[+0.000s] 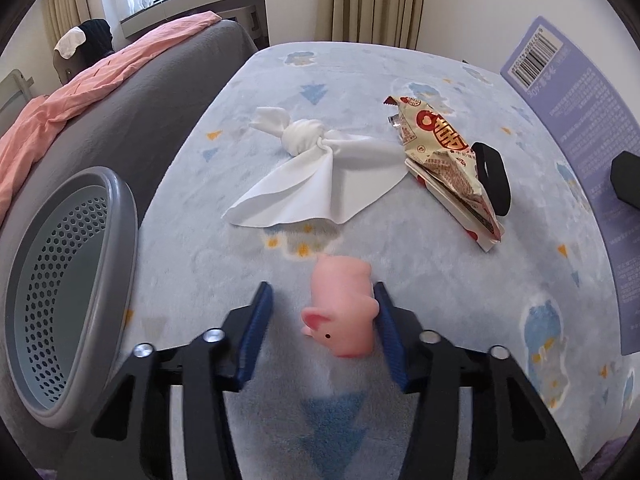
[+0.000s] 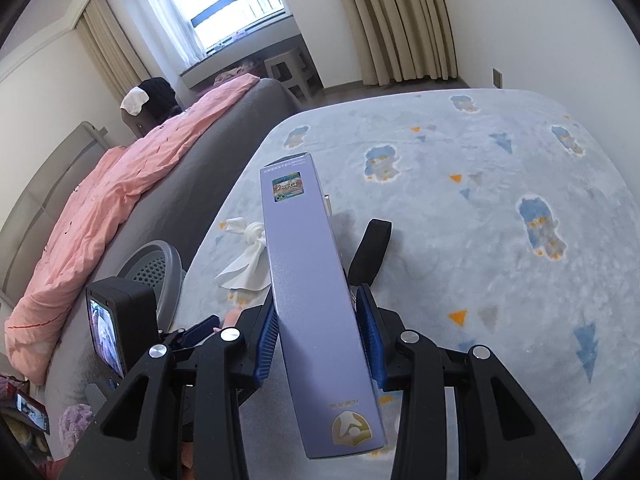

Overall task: Collect trash
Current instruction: 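Grasp the pink toy pig with the left gripper while the right gripper holds the box, then carry the pig in the left gripper and box in the right gripper into the basket, releasing both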

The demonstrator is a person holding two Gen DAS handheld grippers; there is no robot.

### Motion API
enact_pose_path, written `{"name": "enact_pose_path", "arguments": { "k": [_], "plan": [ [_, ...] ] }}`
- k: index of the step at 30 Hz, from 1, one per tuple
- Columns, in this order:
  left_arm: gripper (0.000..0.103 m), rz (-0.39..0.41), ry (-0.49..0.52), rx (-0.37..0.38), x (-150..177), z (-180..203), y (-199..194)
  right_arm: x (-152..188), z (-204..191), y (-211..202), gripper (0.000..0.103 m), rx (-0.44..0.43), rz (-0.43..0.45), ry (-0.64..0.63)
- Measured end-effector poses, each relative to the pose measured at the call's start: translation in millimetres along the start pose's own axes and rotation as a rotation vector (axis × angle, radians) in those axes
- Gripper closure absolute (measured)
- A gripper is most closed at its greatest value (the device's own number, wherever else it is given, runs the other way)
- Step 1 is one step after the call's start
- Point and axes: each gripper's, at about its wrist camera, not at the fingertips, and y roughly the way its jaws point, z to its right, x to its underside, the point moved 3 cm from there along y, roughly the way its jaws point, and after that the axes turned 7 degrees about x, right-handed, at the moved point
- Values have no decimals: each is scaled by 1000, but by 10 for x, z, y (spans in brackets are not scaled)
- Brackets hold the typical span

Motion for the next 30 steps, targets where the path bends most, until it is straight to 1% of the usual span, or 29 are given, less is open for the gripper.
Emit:
{"name": "enact_pose_path", "arguments": {
  "k": [1, 2, 7, 13, 21, 25, 30],
  "plan": [
    [68, 3, 1, 1, 3, 2, -8, -1, -10, 1, 66, -2, 0, -2],
    [74, 6, 2, 9, 7, 3, -23, 1, -15, -1, 66, -3, -1, -5],
    [74, 22, -11, 25, 28, -55, -160, 10, -79, 3, 66, -9, -2, -19],
    [74, 87, -41, 13, -20, -301, -562, -4, -275, -15, 66, -26, 11, -45],
    [74, 182, -75, -74, -79, -876, -1132, -21, -771, 12, 66, -71, 15, -108],
    [74, 211, -91, -118, -71, -1163, -1329, -10, -1071, 61, 66, -96, 11, -147],
    [74, 233, -106, -171, -52, -1493, -1484, 24, -1436, 140, 66, -129, -4, -183]
  ]
}}
